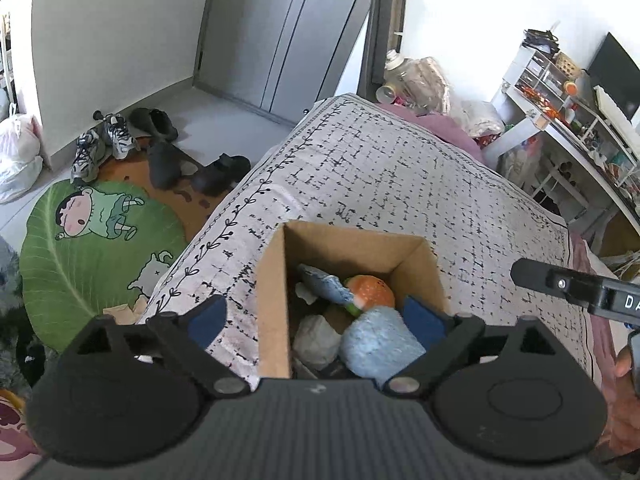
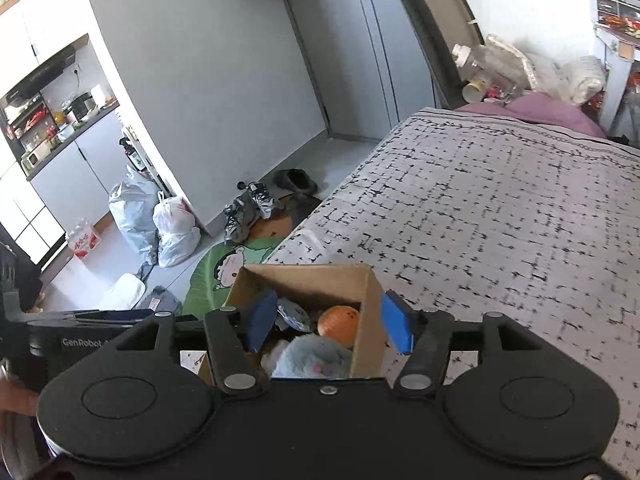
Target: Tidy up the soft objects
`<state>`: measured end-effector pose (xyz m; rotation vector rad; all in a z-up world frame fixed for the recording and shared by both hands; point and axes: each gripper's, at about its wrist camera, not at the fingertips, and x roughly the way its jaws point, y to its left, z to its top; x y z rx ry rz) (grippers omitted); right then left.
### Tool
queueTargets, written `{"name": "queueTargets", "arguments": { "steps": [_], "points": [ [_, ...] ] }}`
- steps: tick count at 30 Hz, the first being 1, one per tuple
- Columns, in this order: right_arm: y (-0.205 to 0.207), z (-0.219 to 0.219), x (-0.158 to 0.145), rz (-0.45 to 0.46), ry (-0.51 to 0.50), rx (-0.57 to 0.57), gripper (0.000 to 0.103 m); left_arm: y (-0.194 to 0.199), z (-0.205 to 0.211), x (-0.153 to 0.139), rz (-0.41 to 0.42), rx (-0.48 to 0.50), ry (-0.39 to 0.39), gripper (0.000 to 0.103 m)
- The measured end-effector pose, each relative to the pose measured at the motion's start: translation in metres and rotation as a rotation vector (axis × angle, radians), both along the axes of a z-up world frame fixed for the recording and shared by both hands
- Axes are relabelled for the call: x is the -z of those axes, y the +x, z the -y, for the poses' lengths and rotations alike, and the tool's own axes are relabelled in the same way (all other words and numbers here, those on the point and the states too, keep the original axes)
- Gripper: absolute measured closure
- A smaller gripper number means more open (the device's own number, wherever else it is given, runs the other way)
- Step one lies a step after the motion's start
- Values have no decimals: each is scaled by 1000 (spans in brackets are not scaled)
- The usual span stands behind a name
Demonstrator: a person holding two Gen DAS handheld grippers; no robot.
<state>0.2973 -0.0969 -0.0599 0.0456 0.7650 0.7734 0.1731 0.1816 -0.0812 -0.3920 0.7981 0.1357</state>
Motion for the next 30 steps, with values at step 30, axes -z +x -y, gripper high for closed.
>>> {"name": "queueTargets", "arguments": {
  "steps": [30],
  "points": [
    [-50,153,-28,-16,95,122,0,-65,94,-72,17,56,87,0]
  ]
}}
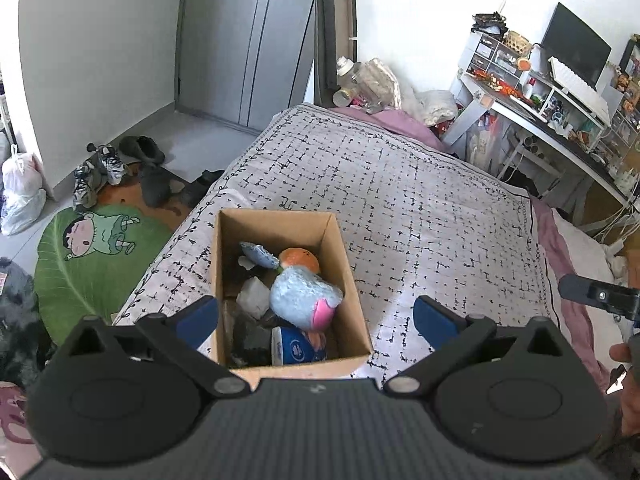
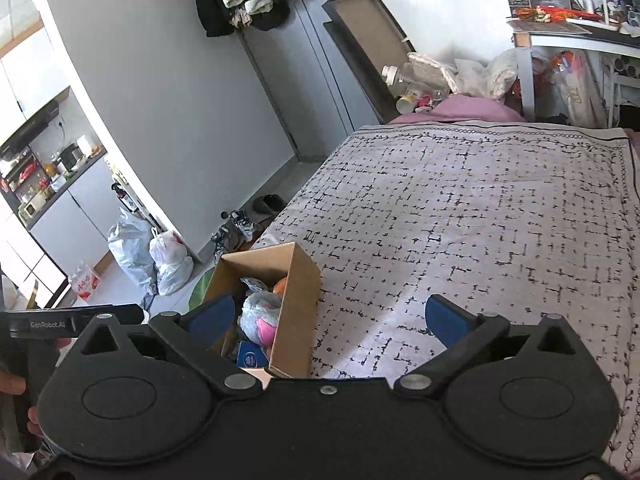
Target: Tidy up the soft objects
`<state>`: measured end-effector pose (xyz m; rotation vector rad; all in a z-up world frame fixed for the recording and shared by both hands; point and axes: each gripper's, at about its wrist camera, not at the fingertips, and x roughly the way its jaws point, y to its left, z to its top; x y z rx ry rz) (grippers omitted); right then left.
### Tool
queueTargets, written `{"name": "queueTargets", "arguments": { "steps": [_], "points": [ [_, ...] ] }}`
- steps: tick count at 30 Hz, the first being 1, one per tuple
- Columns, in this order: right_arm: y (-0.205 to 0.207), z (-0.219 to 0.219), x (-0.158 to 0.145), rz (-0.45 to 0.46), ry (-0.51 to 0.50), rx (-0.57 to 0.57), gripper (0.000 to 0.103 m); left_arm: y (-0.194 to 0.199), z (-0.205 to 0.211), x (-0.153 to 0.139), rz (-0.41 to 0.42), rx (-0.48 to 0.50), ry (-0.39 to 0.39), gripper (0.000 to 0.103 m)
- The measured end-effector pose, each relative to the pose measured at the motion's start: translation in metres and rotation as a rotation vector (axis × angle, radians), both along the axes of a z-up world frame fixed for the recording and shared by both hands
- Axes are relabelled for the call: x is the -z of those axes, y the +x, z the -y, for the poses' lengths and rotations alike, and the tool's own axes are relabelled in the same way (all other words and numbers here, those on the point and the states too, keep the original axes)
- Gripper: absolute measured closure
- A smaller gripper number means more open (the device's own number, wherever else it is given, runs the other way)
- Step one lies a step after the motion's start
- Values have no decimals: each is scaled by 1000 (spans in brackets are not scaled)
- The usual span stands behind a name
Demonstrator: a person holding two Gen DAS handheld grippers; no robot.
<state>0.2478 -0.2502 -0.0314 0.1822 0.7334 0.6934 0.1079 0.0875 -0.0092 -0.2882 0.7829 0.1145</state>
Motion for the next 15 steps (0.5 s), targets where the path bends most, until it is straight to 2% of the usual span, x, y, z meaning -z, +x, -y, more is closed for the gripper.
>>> {"name": "queueTargets", "arguments": {
  "steps": [15],
  "points": [
    [-29,40,-10,17,-18,-29,0,-45,33,-26,28,2,8,0]
  ]
}}
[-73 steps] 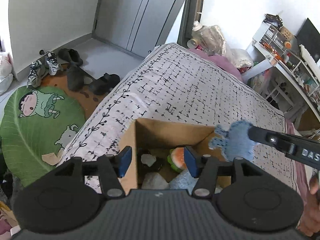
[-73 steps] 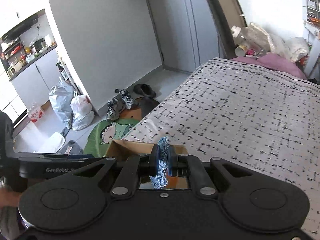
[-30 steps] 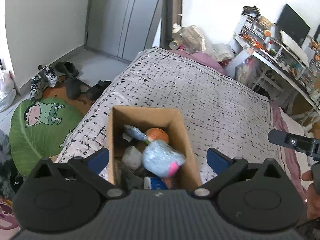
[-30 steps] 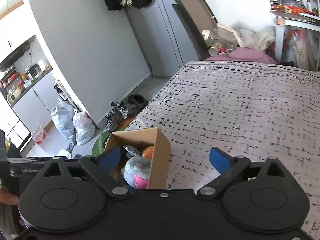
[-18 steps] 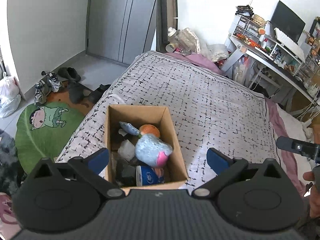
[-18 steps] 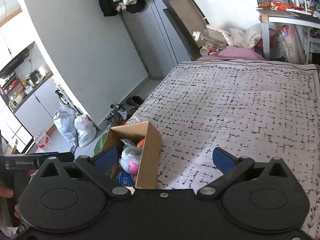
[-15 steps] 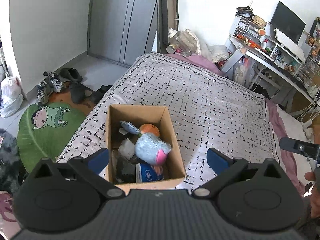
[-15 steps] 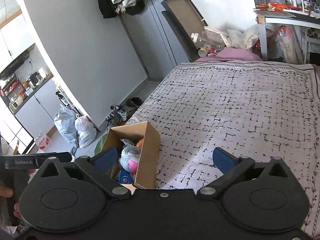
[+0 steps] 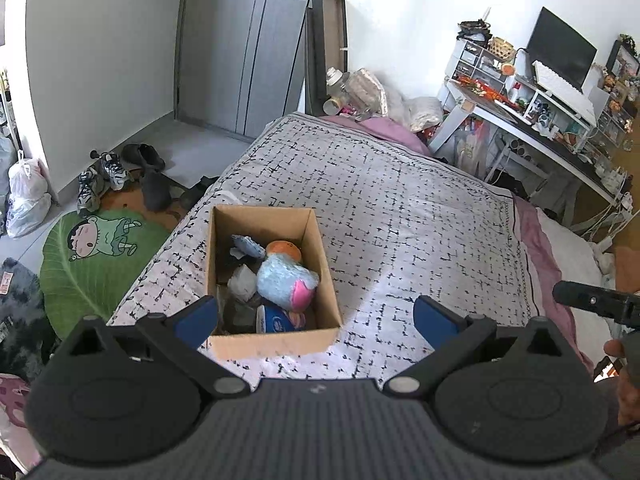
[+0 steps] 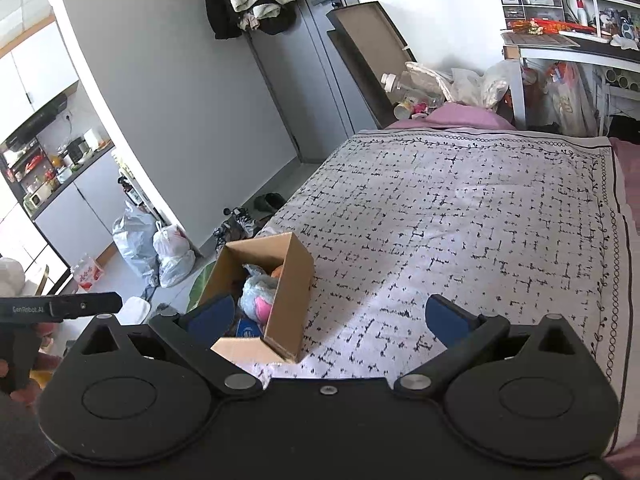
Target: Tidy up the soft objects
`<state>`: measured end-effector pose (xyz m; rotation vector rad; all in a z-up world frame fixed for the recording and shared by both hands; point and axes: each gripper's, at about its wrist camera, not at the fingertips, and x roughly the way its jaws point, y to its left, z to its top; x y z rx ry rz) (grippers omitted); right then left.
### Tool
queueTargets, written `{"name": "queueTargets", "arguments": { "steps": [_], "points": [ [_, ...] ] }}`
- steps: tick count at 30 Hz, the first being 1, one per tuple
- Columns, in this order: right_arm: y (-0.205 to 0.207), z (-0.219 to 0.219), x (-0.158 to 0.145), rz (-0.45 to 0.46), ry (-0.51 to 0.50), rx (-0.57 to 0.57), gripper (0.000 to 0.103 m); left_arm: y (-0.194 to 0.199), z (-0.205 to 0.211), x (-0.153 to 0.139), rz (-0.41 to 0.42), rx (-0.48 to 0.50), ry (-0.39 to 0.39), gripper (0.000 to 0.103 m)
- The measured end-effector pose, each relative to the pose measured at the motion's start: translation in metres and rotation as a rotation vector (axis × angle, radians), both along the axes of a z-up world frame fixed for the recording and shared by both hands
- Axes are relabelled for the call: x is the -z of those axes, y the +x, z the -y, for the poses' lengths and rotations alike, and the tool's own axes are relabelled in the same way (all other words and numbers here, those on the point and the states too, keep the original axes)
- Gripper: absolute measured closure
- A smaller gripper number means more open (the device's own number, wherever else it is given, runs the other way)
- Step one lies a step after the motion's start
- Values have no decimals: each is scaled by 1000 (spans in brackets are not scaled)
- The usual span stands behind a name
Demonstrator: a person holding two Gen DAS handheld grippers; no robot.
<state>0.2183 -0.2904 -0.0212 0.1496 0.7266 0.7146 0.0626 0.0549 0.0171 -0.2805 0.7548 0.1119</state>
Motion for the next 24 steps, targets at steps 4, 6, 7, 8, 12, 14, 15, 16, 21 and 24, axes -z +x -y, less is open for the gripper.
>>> {"name": "queueTargets", "arguments": {
  "steps": [4,6,7,8,12,14,15,16,21,24],
  "points": [
    [-9,12,-2,-7,2,-1,0,-11,10,-5,10,-1,2,0],
    [-13,16,-4,-8,-3,4,0,-17,16,-7,12,5,6,0],
    [-16,18,-4,-6,-6,3,0,-19,19,-8,14,7,8,0],
    [-18,19,-5,-4,-8,0,0,-23,22,-9,16,8,9,0],
    [-29,25,-7,5,-16,-9,0,-32,34,-13,15,12,24,0],
    [-34,28,-7,7,-21,-14,0,-36,40,-14,19,11,35,0],
    [-35,29,-8,6,-21,-17,0,-38,42,-14,20,13,38,0],
    [-37,30,-8,4,-20,-19,0,-38,44,-15,21,13,42,0],
    [-45,33,-11,12,-38,-30,0,-47,50,-16,19,0,45,0],
    [-47,33,-12,10,-43,-38,0,-52,55,-14,14,7,44,0]
  ]
}}
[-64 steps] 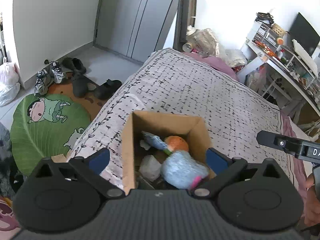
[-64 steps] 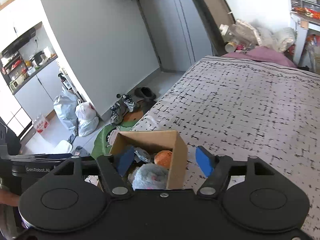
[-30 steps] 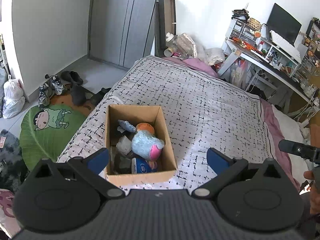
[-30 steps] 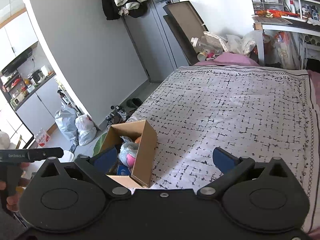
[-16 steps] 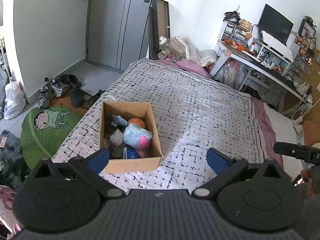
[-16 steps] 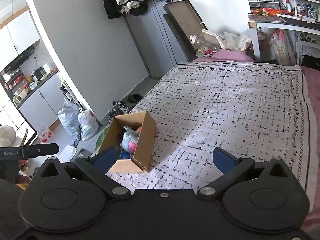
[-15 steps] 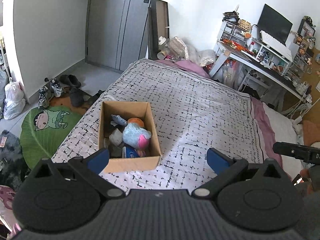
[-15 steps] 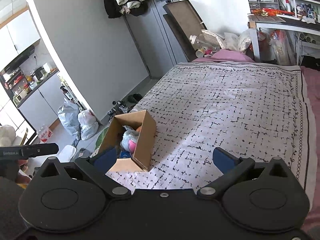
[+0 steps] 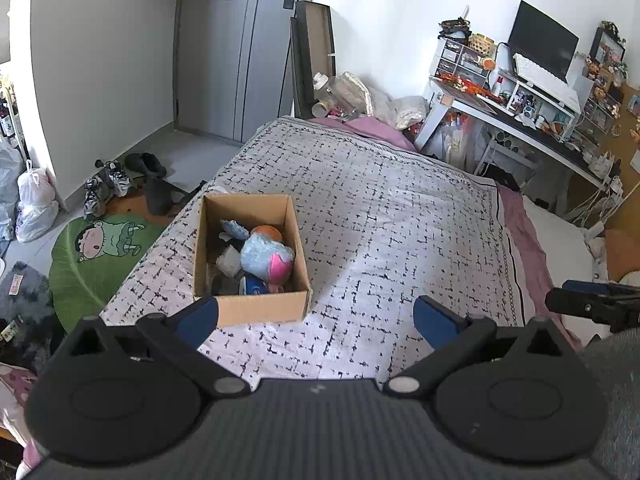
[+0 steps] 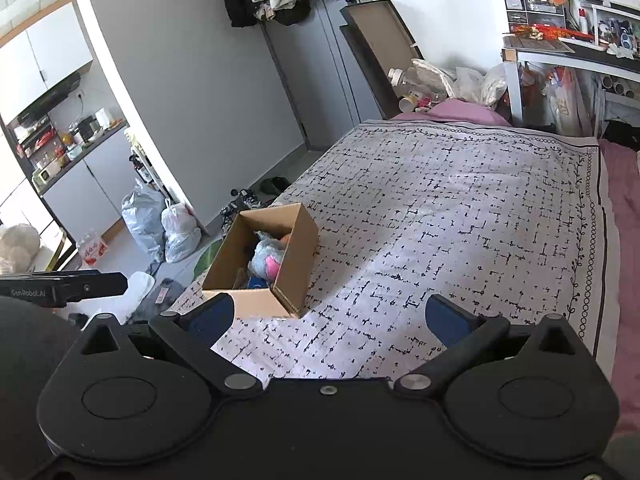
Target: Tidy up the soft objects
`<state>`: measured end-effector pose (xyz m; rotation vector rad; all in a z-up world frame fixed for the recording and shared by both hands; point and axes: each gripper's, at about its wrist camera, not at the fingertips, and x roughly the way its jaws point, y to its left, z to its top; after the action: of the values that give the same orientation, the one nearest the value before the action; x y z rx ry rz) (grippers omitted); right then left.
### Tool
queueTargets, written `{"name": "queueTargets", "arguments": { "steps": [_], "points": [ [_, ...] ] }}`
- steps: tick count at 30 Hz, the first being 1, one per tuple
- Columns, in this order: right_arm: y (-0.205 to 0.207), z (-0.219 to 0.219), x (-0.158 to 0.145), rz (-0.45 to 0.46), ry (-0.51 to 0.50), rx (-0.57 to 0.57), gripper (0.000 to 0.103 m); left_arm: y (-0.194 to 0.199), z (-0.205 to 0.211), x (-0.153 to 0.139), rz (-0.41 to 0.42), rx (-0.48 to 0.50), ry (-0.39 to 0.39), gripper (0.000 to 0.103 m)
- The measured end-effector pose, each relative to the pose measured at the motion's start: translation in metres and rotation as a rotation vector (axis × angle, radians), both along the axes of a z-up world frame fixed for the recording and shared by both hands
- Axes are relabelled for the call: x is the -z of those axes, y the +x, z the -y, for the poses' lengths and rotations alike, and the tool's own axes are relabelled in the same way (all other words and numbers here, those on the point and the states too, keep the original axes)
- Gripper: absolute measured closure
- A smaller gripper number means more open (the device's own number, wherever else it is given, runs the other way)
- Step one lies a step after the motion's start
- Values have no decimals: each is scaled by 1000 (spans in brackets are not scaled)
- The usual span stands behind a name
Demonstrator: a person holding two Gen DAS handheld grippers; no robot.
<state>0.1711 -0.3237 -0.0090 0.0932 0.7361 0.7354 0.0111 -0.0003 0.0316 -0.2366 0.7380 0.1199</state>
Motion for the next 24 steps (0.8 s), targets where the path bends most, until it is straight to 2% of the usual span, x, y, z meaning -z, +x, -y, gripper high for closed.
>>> {"name": "queueTargets", "arguments": {
  "steps": [8,12,18,24],
  "points": [
    [-9,-4,-1,7,-39,-19,0,-9,8,-4,17,-6,8,0],
    [-16,-9,0,22,-55,-47,0,-11,7,-4,19,-11,-20,0],
    [-18,-11,3,4,-54,-30,0,-11,9,-5,15,-21,-2,0],
    [-22,-10,-1,15,-69,-17,0,-13,7,-3,13,-20,-25,0]
  ]
}}
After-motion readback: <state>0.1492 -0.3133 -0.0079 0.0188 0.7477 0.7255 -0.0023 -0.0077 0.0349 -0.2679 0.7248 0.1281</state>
